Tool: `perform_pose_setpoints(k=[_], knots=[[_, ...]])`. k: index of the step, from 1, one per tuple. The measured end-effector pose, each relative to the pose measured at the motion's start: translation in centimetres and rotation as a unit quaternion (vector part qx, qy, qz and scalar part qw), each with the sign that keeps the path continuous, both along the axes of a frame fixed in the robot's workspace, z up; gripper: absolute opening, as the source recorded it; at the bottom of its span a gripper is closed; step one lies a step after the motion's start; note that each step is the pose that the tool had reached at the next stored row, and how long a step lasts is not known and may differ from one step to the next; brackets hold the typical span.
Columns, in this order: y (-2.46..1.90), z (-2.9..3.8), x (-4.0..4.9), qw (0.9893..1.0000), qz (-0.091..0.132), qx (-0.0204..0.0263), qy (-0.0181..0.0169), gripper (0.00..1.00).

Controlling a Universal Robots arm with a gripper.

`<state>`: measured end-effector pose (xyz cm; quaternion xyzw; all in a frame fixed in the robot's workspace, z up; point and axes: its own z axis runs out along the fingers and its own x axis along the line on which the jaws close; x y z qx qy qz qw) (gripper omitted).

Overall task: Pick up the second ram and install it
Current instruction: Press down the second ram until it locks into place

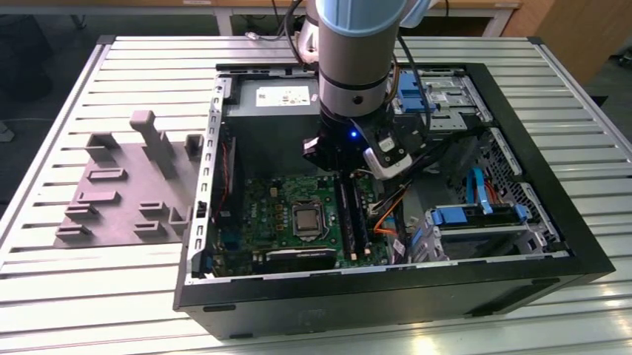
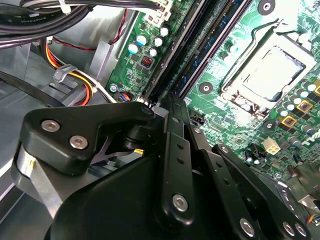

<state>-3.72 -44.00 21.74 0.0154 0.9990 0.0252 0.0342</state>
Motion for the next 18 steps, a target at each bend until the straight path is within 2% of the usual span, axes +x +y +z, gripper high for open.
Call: perform_pose_setpoints(k=[18], knots=[[0.00, -0.11, 0.00, 1.0000, 0.000, -0.0001, 0.0000, 0.11]])
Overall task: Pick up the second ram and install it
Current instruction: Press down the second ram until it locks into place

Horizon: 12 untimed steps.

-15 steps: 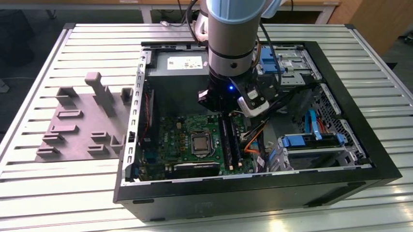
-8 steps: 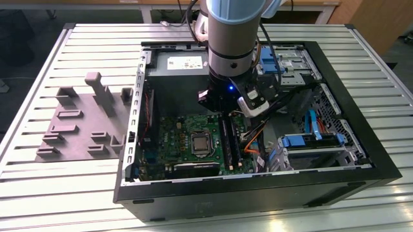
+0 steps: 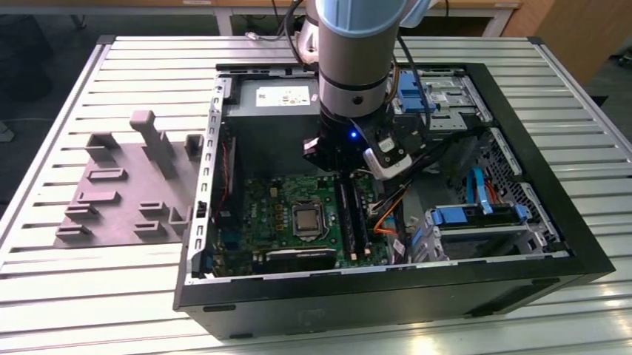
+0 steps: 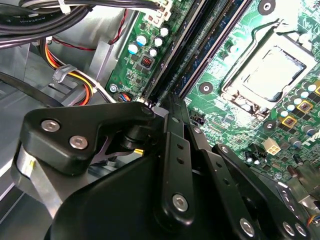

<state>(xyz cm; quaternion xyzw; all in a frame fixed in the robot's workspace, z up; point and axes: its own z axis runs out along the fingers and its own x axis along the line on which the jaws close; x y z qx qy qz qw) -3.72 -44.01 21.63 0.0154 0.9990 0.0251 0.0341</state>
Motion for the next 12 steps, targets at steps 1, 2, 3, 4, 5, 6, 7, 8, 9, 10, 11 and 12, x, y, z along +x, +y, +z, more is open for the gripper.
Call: perform_pose_setpoints(k=[1, 2, 3, 4, 5, 6, 7, 8, 9, 10, 11, 12], knots=[[0.00, 0.00, 0.00, 1.0000, 0.000, 0.0000, 0.0000, 0.11], [0.00, -0.01, 0.00, 1.0000, 0.000, 0.0001, 0.0000, 0.11], [0.00, -0.02, 0.00, 1.0000, 0.000, 0.0001, 0.0000, 0.11], [0.00, -0.02, 0.00, 1.0000, 0.000, 0.0001, 0.0000, 0.11], [0.00, -0.02, 0.00, 1.0000, 0.000, 0.0001, 0.0000, 0.11], [0.00, -0.02, 0.00, 1.0000, 0.000, 0.0000, 0.0000, 0.11], [0.00, -0.01, 0.00, 1.0000, 0.000, 0.0001, 0.0000, 0.11], [0.00, 0.03, 0.00, 1.0000, 0.000, 0.0002, -0.0001, 0.11], [0.01, 0.13, 0.01, 1.0000, 0.000, 0.0006, -0.0003, 0.11], [0.03, 0.29, 0.01, 1.0000, 0.000, 0.0011, -0.0005, 0.11], [0.02, 0.53, 0.01, 1.0000, 0.000, 0.0006, -0.0003, 0.11], [0.00, 0.78, 0.00, 1.0000, 0.000, 0.0001, -0.0001, 0.11]])
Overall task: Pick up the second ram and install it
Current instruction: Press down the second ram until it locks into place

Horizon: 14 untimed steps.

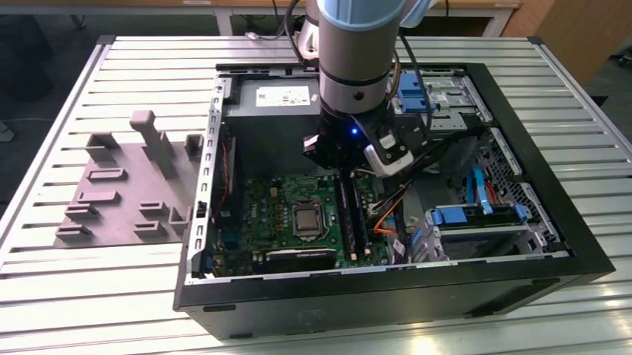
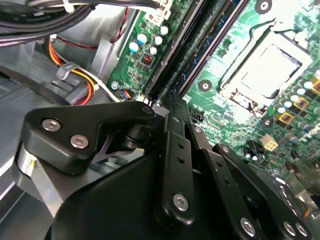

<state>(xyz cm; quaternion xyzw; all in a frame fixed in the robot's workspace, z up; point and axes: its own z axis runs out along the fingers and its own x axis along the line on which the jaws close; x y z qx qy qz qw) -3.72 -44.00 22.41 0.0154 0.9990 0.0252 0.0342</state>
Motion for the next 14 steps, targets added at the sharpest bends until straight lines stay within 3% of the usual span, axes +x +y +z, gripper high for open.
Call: perform_pose_setpoints(k=[8, 14], knots=[[0.00, 1.25, 0.00, 1.0000, 0.000, 0.0000, 0.0000, 0.11], [0.00, 1.31, 0.00, 1.0000, 0.000, 0.0000, 0.0000, 0.11]])
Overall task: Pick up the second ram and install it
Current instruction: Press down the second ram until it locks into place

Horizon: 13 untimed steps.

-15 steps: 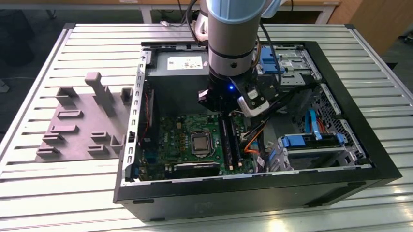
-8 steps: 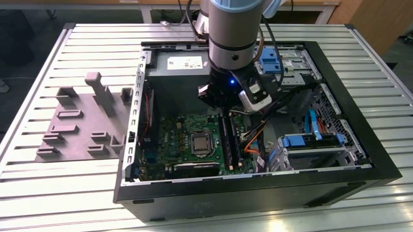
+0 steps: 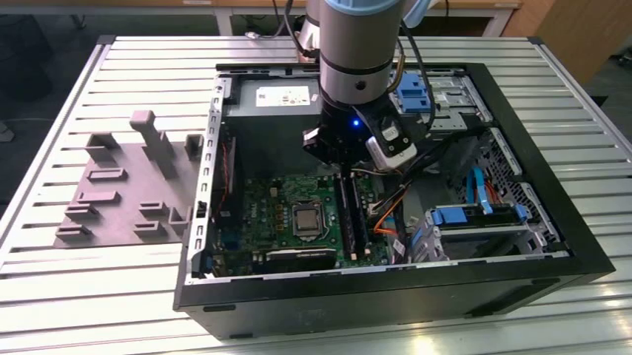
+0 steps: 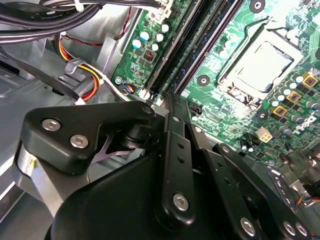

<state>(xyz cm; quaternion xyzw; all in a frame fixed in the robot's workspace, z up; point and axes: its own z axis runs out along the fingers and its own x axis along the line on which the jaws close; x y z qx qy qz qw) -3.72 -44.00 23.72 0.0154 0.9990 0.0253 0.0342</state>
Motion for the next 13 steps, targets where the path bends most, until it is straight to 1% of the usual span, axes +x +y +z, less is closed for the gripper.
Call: perform_pose_setpoints(k=[2, 5, 9, 13], knots=[[-0.03, 0.02, 0.00, 1.0000, 0.000, -0.0002, 0.0001, 0.11], [-0.19, 0.01, 0.00, 1.0000, 0.000, -0.0001, 0.0000, 0.11], [-0.55, 0.01, 0.00, 1.0000, 0.000, 0.0000, 0.0000, 0.11], [-1.03, 0.00, 0.00, 1.0000, 0.000, 0.0000, 0.0000, 0.11]])
